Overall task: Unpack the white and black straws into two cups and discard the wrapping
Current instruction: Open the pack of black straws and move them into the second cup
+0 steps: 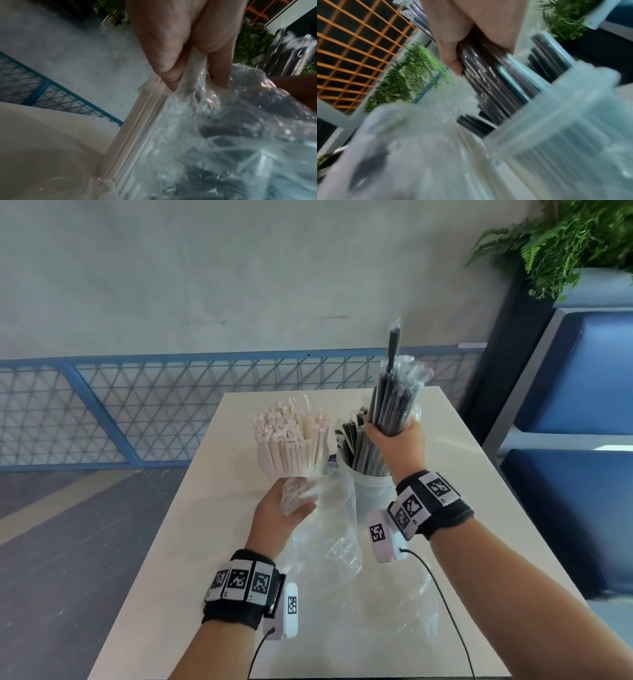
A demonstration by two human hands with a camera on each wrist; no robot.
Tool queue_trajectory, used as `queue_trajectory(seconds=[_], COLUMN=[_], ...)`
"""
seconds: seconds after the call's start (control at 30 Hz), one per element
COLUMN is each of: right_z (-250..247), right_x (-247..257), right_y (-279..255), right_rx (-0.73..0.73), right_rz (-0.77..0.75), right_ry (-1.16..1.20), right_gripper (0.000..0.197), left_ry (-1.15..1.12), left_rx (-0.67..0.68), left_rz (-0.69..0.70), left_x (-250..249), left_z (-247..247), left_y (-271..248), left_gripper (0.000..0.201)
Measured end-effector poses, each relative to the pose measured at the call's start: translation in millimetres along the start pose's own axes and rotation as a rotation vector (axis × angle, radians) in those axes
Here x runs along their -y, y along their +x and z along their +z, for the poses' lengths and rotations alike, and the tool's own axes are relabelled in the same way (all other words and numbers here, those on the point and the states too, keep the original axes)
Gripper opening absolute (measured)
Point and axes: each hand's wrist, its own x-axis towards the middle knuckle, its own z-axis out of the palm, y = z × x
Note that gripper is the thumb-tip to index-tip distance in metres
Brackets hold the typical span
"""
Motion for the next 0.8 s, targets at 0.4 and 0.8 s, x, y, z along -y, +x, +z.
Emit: queue_trajectory(seconds=[0.4, 0.8], right_z=[14, 0], right_x=[-14, -29], right_y=[-10, -17], right_rx=[-0.013, 0.057], right_rz=[-0.044, -0.030], right_ry=[-0.140, -0.227], right_gripper=[0.055, 0.055], left_ry=[-0.123, -0.133], left_rx=[-0.023, -0.066], left_rz=[0.005, 0.072], left_x=[-8, -22], left_z=[-3, 1], left_y=[2, 2], left_gripper=[0.033, 0.035])
